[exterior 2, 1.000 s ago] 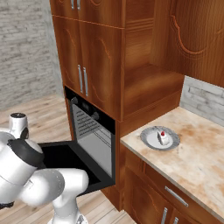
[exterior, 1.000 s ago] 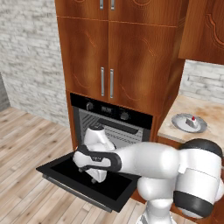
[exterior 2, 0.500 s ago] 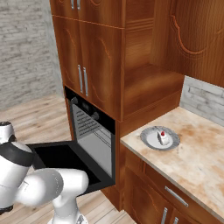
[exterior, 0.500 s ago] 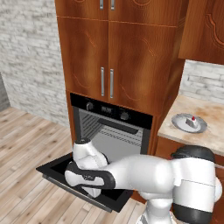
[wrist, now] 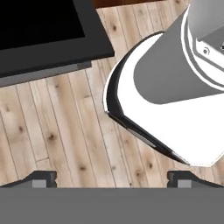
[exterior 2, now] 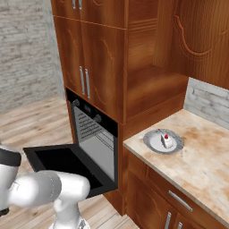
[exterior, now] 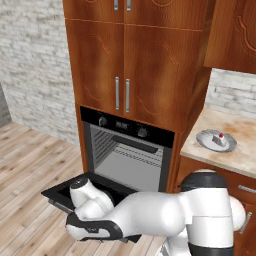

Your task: Take the baked cake out of the oven and place it on the plate for cooling. Then close the oven door.

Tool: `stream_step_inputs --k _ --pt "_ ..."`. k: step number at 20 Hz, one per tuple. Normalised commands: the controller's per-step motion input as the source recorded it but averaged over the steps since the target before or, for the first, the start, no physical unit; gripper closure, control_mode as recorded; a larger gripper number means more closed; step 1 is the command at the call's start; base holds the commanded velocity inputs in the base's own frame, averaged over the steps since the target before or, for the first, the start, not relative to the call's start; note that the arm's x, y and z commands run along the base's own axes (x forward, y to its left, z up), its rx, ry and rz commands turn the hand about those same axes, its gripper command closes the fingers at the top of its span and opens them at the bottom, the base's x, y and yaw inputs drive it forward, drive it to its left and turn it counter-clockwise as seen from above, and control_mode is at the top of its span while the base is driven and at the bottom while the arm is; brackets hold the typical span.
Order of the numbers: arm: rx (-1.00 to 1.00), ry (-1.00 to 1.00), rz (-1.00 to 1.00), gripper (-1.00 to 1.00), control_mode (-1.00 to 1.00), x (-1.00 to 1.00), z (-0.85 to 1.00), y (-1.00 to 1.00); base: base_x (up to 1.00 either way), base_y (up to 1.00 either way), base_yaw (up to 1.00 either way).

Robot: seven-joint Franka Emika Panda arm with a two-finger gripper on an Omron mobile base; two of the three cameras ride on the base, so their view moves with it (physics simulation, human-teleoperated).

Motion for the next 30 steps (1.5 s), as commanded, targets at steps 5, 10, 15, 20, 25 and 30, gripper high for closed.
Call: stream_step_inputs --k 5,10,15,20,25,30 --pt "-0.25 0.00 0.00 -1.00 -1.00 -0.03 -0.39 0.18 0.00 0.00 0.00" --pt "-0.22 0.00 0.01 -1.00 -1.00 0.03 -0.33 0.21 0.00 0.00 0.00" --pt "-0.25 -0.01 0.06 -1.00 -1.00 0.21 -0.29 0.13 0.00 0.00 0.00" --pt "-0.18 -0.03 0.13 -1.00 -1.00 0.31 -0.28 0.03 0.00 0.00 0.00" --pt "-0.19 -0.05 0.21 -1.00 -1.00 0.32 -0.34 0.02 0.00 0.00 0.00" --pt "-0.21 -0.15 0.25 -1.00 -1.00 0.23 -0.44 0.00 0.00 0.00 0.00"
